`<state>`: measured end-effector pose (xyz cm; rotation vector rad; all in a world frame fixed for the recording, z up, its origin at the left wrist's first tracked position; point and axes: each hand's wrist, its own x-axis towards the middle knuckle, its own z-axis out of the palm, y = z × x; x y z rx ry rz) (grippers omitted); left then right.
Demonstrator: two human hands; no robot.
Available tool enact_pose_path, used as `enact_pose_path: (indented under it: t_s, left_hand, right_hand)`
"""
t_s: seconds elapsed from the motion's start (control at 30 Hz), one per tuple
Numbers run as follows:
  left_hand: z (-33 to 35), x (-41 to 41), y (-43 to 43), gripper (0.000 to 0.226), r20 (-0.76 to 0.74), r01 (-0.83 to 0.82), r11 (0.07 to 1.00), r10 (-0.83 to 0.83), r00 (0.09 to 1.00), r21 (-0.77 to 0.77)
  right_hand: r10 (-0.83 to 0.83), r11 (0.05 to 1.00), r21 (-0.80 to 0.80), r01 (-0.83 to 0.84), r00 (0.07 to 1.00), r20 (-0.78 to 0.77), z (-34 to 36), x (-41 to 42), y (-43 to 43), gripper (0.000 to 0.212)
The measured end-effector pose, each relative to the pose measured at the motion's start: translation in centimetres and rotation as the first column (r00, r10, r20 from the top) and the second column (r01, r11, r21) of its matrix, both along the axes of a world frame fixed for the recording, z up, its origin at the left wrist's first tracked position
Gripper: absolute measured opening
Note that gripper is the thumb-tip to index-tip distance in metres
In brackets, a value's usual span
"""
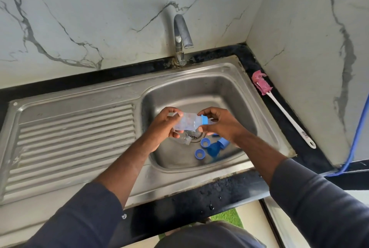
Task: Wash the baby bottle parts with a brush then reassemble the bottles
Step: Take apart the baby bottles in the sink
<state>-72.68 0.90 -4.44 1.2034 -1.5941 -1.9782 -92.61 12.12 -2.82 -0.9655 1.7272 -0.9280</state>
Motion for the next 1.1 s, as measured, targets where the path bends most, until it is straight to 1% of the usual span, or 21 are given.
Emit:
enact_pose_path:
  t_s: [0.07, 0.17, 0.23, 0.3, 0.33, 0.4, 0.47, 0.53, 0.6, 0.67, 0.73, 0.87, 0.93, 1.0, 1.03, 1.07, 1.1]
  left_hand:
    - [-0.1, -0.3, -0.1, 0.023, 0.07, -0.043, 0.999, 0.043, 0.997, 0.004]
    - [-1.1, -0.5, -0.6, 0.028, 0.181, -0.068, 0.998, 0.066, 0.981, 0.004]
    - [-2.4, -0.2, -0.9, 0.025, 0.262, -0.046, 0.999, 0.04, 0.964, 0.017]
    - [-4.0, 0.2, -1.1, 0.021, 0.371, 0.012, 1.0, -0.011, 0.929, -0.001]
    - [-4.9, 0.3, -1.2, 0.024, 0.445, 0.075, 0.997, -0.055, 0.894, -0.027]
    - [-6.2, 0.3, -1.3, 0.039, 0.608, 0.232, 0.969, -0.134, 0.783, -0.085]
    - [-7.5, -0.1, -1.3, 0.052, 0.7, 0.31, 0.947, -0.167, 0.694, -0.082]
    - [-8.7, -0.6, -1.2, 0.06, 0.727, 0.318, 0.946, -0.182, 0.662, -0.054]
    - [-9.9, -1.3, -1.2, 0.067, 0.75, 0.343, 0.939, -0.21, 0.627, -0.023]
    - [-10.5, -1.7, -1.1, 0.069, 0.77, 0.386, 0.922, -0.239, 0.592, -0.011]
    - [-11.1, -1.8, -1.0, 0.069, 0.767, 0.397, 0.918, -0.242, 0.595, -0.019]
    - [-12.8, -1.6, -0.9, 0.079, 0.754, 0.382, 0.921, -0.194, 0.628, -0.081]
    - [-13.2, -1.4, -0.9, 0.083, 0.771, 0.364, 0.928, -0.174, 0.613, -0.08]
    - [-12.8, -1.1, -1.2, 0.08, 0.812, 0.369, 0.925, -0.149, 0.565, -0.087]
    - [-12.4, -1.0, -1.3, 0.076, 0.824, 0.38, 0.919, -0.135, 0.55, -0.103]
    - [-11.9, -0.9, -1.5, 0.069, 0.823, 0.389, 0.912, -0.121, 0.555, -0.129]
    - [-11.1, -0.8, -1.5, 0.061, 0.798, 0.386, 0.907, -0.105, 0.594, -0.169]
  right_hand:
    - [0.027, 1.0, -0.009, -0.028, 0.996, -0.087, -0.1, 0.1, -0.1, 0.046]
    - [0.059, 0.998, -0.008, -0.062, 0.984, -0.17, -0.9, 0.0, -0.3, 0.05]
    - [0.069, 0.998, 0.02, -0.066, 0.97, -0.233, -1.5, -0.1, -0.2, 0.051]
    - [0.065, 0.997, 0.056, -0.051, 0.952, -0.298, -2.2, -0.5, 0.0, 0.051]
    - [0.057, 0.997, 0.07, -0.036, 0.946, -0.32, -2.5, -0.7, 0.2, 0.05]
    - [0.023, 0.997, 0.081, 0.005, 0.94, -0.341, -2.8, -1.1, 0.5, 0.049]
    - [-0.006, 0.994, 0.104, 0.044, 0.939, -0.343, -3.4, -1.7, 0.6, 0.047]
    - [-0.018, 0.99, 0.129, 0.065, 0.942, -0.334, -4.1, -2.2, 0.9, 0.046]
    - [-0.043, 0.986, 0.144, 0.088, 0.955, -0.292, -4.7, -2.7, 1.2, 0.045]
    - [-0.029, 0.985, 0.156, 0.072, 0.965, -0.261, -4.9, -2.8, 1.5, 0.045]
    - [0.005, 0.984, 0.175, 0.038, 0.971, -0.238, -5.1, -2.5, 1.5, 0.044]
    - [0.007, 0.986, 0.167, 0.024, 0.983, -0.185, -5.7, -2.1, 1.8, 0.042]
    - [0.014, 0.985, 0.173, 0.017, 0.985, -0.175, -5.7, -1.8, 2.0, 0.043]
    - [0.008, 0.983, 0.18, 0.021, 0.988, -0.155, -5.6, -1.5, 2.1, 0.041]
    - [-0.019, 0.983, 0.181, 0.041, 0.992, -0.122, -5.6, -1.4, 2.0, 0.039]
    - [-0.067, 0.981, 0.178, 0.078, 0.996, -0.067, -5.5, -1.3, 2.0, 0.036]
    - [-0.129, 0.977, 0.174, 0.127, 0.992, 0.001, -5.4, -1.2, 1.9, 0.031]
